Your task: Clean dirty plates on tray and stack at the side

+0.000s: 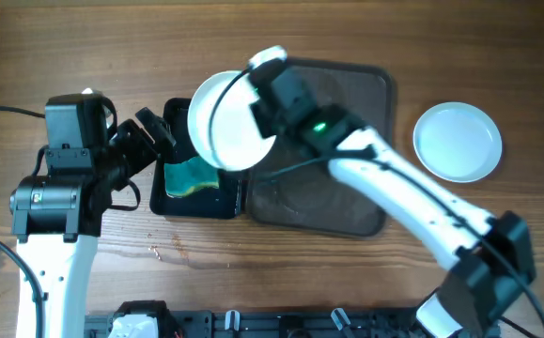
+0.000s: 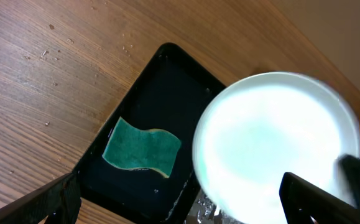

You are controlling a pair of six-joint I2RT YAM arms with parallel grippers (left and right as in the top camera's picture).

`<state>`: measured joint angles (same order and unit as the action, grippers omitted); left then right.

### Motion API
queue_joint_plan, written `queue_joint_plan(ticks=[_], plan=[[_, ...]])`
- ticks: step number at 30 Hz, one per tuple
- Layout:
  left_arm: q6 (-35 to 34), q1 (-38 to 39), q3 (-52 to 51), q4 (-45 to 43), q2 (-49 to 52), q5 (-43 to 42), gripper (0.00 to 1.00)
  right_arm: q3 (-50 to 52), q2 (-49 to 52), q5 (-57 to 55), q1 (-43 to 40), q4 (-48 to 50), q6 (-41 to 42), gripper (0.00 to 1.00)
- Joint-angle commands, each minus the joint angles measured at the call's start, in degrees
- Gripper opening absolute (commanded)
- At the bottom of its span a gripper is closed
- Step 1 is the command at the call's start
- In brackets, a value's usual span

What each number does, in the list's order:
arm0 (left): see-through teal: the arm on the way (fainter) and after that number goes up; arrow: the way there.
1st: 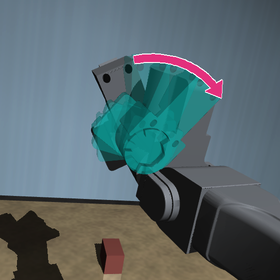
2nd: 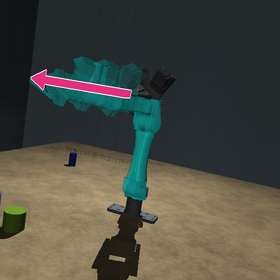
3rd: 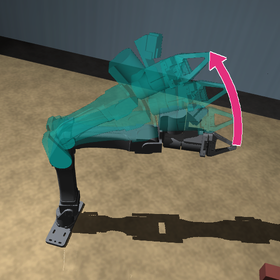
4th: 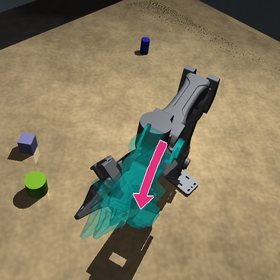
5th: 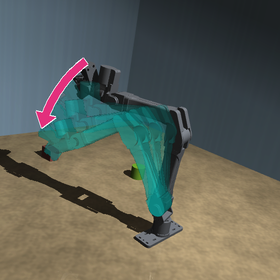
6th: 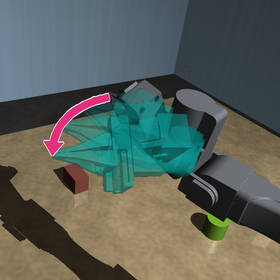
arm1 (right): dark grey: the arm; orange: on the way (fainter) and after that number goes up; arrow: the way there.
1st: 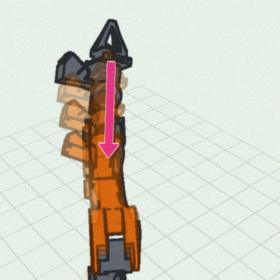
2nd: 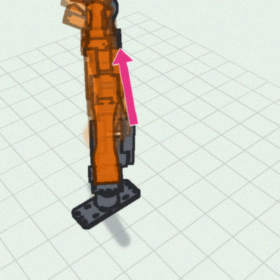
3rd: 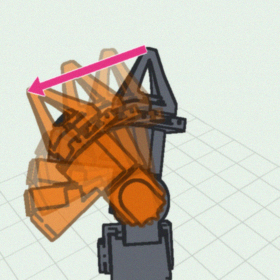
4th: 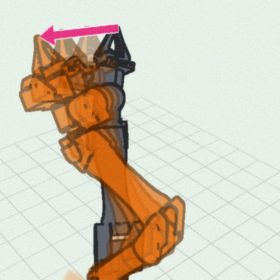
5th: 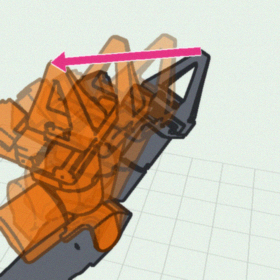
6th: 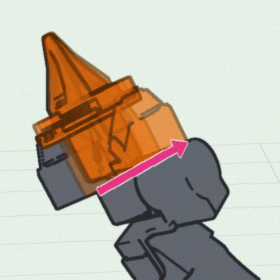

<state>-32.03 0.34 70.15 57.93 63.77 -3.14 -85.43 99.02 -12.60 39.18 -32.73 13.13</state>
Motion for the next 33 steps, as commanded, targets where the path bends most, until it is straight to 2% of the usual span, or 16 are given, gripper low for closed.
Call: queue_joint_plan(ticks=[1, 3, 8, 11, 13, 15, 17, 18, 21, 23, 25, 28, 29, 30, 32, 33], plan=[[0.3, -0.3, 0.8, 0.1, -0.2, -0.5, 1.0, -0.4, -10.2, 15.1, -12.2, -2.3, 12.7, 0.04], [0.3, -0.3, 0.8, 0.0, -0.2, -0.5, 1.0, -0.4, -13.2, 21.0, -25.9, -8.7, 19.0, 0.04], [0.3, -0.3, 0.8, 0.1, -0.2, -0.5, 1.0, 0.7, -9.3, 22.2, -54.9, -23.3, 16.0, 0.05], [0.3, -0.3, 0.8, 0.0, -0.2, -0.5, 1.0, 6.4, -2.5, 21.7, -67.3, -25.9, 15.3, 0.04], [0.3, -0.3, 0.8, 0.1, -0.2, -0.5, 1.0, 9.2, 0.0, 24.1, -69.2, -25.7, 12.6, 0.04], [0.3, -0.3, 0.8, 0.0, -0.2, -0.5, 1.0, 10.0, 0.5, 23.3, -69.3, -25.1, 12.3, 0.04], [0.3, -0.3, 0.8, 0.0, -0.2, -0.5, 1.0, 9.9, 0.0, 23.4, -69.3, -24.5, 12.4, 0.32], [0.3, -0.3, 0.8, 0.0, -0.2, -0.5, 1.0, 9.9, -1.0, 23.7, -69.2, -24.5, 12.5, 0.39], [0.3, -0.3, 0.8, 0.0, -0.2, -0.5, 1.0, 9.9, -7.7, 28.2, -68.7, -24.3, 10.0, 0.42], [0.3, -0.3, 0.8, 0.0, -0.2, -0.5, 1.0, 9.9, -16.9, 41.6, -66.1, -24.1, 2.8, 0.42], [0.3, -0.3, 0.8, 0.0, -0.2, -0.5, 1.0, 9.9, -30.3, 51.9, -56.4, -26.1, -6.8, 0.43], [0.3, -0.3, 0.8, 0.0, -0.2, -0.5, 1.0, 9.9, -39.3, 51.0, -45.7, -29.1, -6.9, 0.43], [0.3, -0.3, 0.8, 0.0, -0.2, -0.5, 1.0, 9.9, -41.7, 51.0, -41.6, -29.7, -5.5, 1.0], [0.3, -0.3, 0.8, 0.0, -0.2, -0.5, 1.0, 9.9, -42.7, 51.1, -39.7, -29.8, -2.7, 1.0], [0.3, -0.3, 0.8, 0.0, -0.2, -0.5, 1.0, 9.9, -44.2, 51.0, -37.2, -29.7, 15.8, 1.0], [0.3, -0.3, 0.8, 0.0, -0.2, -0.5, 1.0, 9.9, -44.1, 49.3, -37.2, -30.6, 17.9, 1.0]])
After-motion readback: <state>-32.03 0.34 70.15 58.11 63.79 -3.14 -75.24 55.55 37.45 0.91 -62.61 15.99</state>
